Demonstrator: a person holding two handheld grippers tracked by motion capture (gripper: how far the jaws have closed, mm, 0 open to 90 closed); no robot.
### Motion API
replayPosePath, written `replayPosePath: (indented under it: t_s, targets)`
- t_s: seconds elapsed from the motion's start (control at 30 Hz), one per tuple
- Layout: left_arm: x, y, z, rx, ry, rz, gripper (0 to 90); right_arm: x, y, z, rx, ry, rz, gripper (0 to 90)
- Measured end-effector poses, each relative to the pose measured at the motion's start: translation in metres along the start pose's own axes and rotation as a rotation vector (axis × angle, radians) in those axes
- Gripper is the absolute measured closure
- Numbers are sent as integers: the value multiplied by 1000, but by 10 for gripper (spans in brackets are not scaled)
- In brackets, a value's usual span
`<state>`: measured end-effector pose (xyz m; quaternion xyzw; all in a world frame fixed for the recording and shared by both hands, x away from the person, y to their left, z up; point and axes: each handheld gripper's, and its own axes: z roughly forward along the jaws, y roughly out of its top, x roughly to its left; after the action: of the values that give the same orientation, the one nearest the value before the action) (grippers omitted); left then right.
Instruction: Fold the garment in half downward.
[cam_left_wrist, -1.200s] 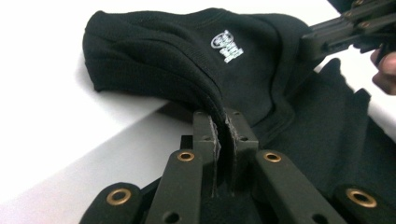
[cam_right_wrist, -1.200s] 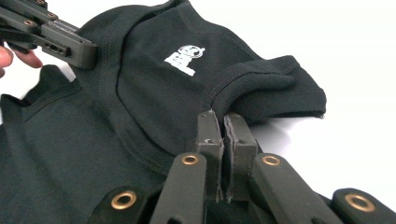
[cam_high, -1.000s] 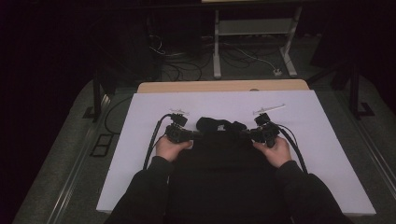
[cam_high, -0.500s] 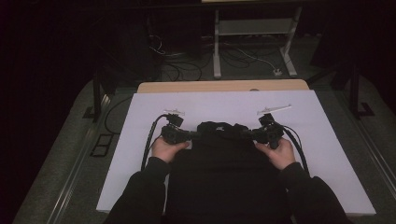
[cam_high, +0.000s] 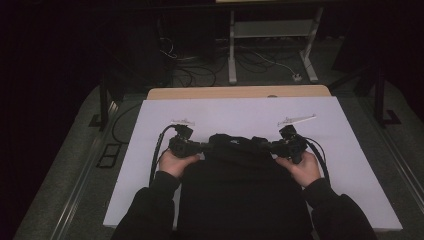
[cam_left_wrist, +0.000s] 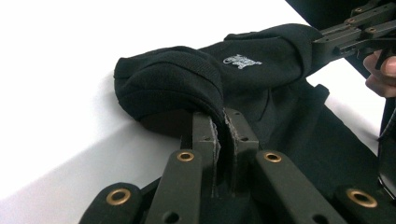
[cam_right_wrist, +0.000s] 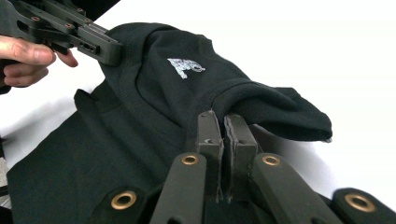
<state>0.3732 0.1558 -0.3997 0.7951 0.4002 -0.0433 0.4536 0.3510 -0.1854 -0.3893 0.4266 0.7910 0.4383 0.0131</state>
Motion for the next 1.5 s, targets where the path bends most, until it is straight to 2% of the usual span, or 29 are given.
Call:
replayPosePath:
  t_s: [0.2,0.4,0.63,1.03,1.5]
  targets:
    - [-3,-2,-3,0,2,5,825,5,-2,-4,3,5,-4,851]
    - [-13,-3,-6,6,-5,25,825,11,-5,-5,6,12,-26,850]
    - [-21,-8,-10,14,-13,39,826,15,-8,-11,8,18,-18,850]
    - [-36,-18,-13,34,-25,68,825,27,-20,-22,13,40,-47,850]
    - [-47,-39,-11,89,-31,74,826,38,-43,-23,77,54,-50,851]
